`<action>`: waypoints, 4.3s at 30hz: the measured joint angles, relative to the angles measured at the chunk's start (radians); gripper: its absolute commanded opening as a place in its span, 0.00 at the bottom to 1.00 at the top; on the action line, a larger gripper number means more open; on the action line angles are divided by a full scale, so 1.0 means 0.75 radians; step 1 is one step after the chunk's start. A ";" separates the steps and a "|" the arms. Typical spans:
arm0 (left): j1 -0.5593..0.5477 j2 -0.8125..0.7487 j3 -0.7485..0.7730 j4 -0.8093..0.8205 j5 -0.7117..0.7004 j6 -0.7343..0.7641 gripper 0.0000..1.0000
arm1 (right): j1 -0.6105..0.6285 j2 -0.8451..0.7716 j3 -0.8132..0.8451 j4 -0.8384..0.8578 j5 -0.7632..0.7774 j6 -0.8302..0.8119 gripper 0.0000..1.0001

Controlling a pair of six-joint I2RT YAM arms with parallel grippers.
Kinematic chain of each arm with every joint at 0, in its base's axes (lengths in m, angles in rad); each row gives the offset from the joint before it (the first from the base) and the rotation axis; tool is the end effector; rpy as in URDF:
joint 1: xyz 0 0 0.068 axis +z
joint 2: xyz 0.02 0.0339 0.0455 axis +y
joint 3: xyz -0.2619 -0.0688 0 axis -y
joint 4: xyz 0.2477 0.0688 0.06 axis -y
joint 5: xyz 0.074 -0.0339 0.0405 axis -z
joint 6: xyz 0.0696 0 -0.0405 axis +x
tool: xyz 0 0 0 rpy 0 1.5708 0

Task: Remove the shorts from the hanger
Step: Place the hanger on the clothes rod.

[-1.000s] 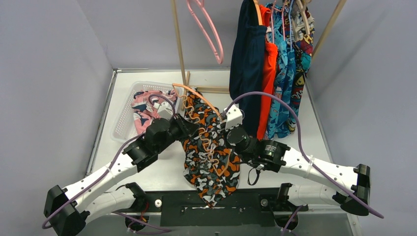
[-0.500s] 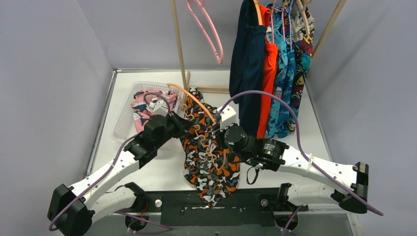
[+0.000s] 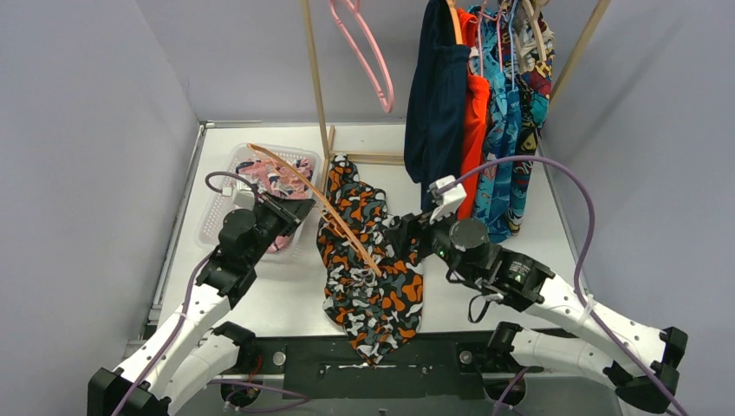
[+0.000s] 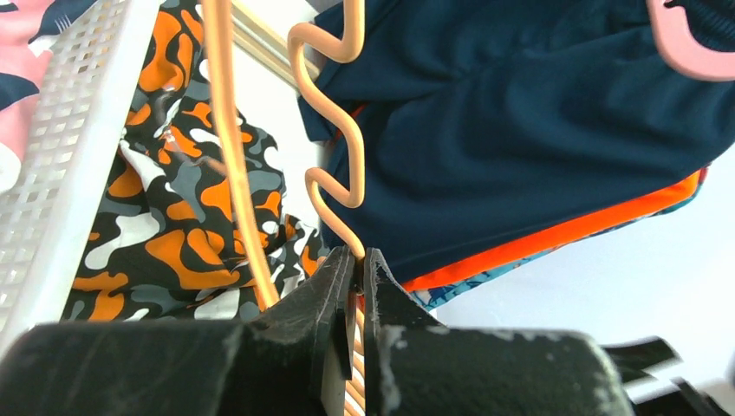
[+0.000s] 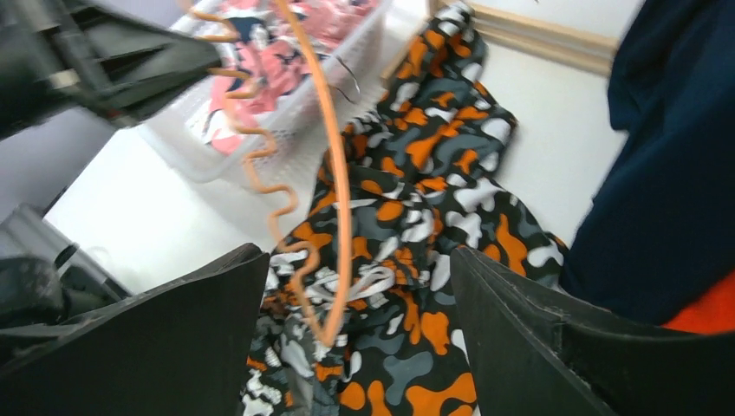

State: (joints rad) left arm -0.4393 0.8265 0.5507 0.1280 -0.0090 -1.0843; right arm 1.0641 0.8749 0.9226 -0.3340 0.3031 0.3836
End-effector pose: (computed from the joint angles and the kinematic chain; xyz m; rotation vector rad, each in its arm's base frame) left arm 0.2168 -0.1012 0.2753 -0.5938 1.7543 -1.0960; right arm 0.1304 0.1922 0.3466 -0.4283 1.8584 0.7219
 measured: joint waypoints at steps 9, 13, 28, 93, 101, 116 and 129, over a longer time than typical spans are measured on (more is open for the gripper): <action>0.066 -0.035 -0.028 0.127 0.117 -0.051 0.00 | -0.488 0.082 -0.307 0.224 -0.635 0.345 0.80; 0.070 -0.032 -0.020 0.195 0.187 -0.048 0.00 | -0.482 0.165 -0.387 0.378 -0.823 0.491 0.81; 0.082 0.040 0.209 0.446 0.442 -0.002 0.00 | -0.476 0.233 -0.468 0.932 -1.123 0.976 0.76; 0.098 0.081 -0.226 0.352 0.526 -0.087 0.73 | -0.474 -0.086 0.070 -0.292 -0.477 0.434 0.00; 0.098 0.132 -0.057 0.082 0.525 0.085 0.77 | -0.474 0.069 0.337 -0.503 -0.267 0.280 0.00; 0.042 0.193 0.178 -0.446 0.410 0.478 0.80 | -0.475 0.538 0.976 -0.500 0.020 -0.204 0.00; -0.086 0.312 0.178 -0.487 0.410 0.556 0.80 | -0.494 0.854 1.484 -0.479 0.066 -0.449 0.00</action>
State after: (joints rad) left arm -0.5037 1.0607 0.6838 -0.2371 0.2989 -0.6670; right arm 0.6933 1.5154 2.0357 -0.6930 0.3523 0.0467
